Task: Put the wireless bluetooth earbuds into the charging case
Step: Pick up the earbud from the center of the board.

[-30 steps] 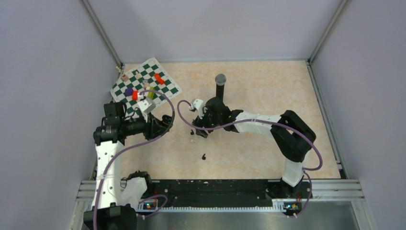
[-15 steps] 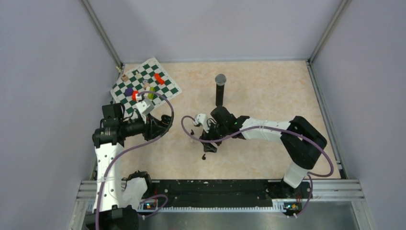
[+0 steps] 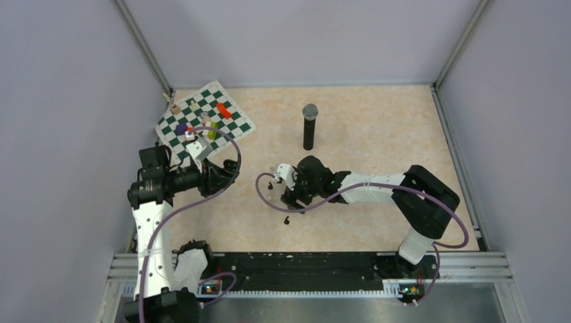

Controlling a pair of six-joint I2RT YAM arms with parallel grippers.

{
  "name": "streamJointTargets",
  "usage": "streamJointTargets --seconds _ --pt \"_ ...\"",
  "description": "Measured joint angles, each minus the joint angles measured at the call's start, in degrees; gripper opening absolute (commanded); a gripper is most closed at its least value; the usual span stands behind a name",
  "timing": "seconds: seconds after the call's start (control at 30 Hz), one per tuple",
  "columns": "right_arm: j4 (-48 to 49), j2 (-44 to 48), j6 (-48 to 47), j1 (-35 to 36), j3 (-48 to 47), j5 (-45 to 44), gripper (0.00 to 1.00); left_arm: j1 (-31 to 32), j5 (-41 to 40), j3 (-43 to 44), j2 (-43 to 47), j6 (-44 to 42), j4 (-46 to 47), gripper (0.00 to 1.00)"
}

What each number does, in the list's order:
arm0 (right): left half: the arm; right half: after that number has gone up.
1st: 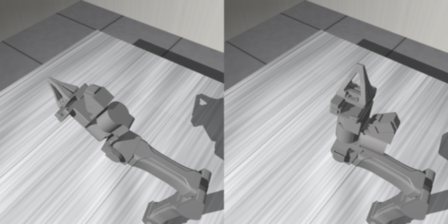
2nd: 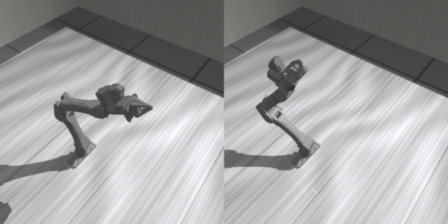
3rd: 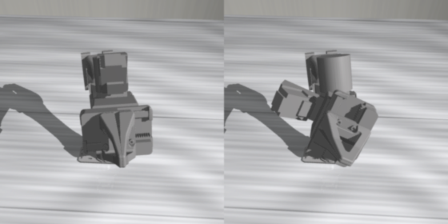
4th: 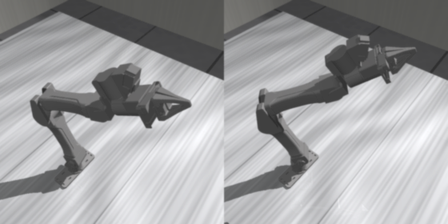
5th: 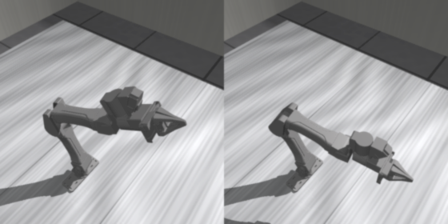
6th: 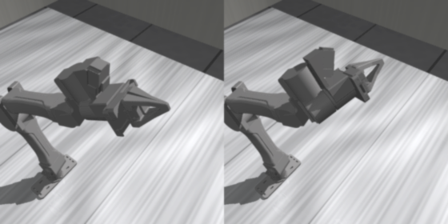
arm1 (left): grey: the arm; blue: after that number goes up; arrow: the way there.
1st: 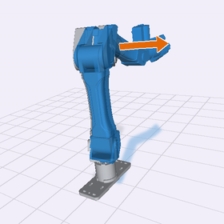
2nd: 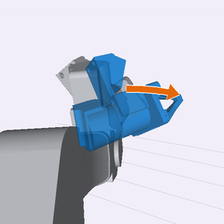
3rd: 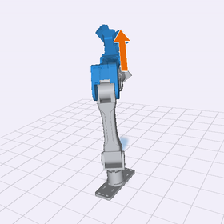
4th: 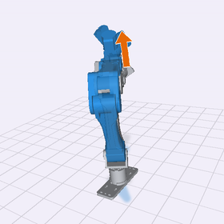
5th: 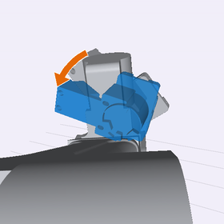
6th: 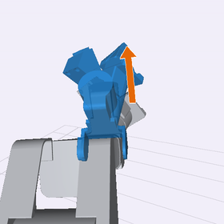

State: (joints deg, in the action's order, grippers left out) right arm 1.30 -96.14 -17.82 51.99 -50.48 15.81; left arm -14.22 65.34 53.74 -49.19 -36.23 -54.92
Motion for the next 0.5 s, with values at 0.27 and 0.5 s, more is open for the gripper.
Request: streamJointTargets --seconds 0.27,0.5 --pt "-0.68 -2.19 -2.19 3.74 -0.28 -1.31 0.75 -1.27 1.31 0.0 0.61 -0.46 -0.17 0.0" --pt "-1.25 -1.44 -7.76 3.87 -0.15 -2.43 0.76 -1.49 1.51 0.0 0.68 -1.22 -0.92 0.0"
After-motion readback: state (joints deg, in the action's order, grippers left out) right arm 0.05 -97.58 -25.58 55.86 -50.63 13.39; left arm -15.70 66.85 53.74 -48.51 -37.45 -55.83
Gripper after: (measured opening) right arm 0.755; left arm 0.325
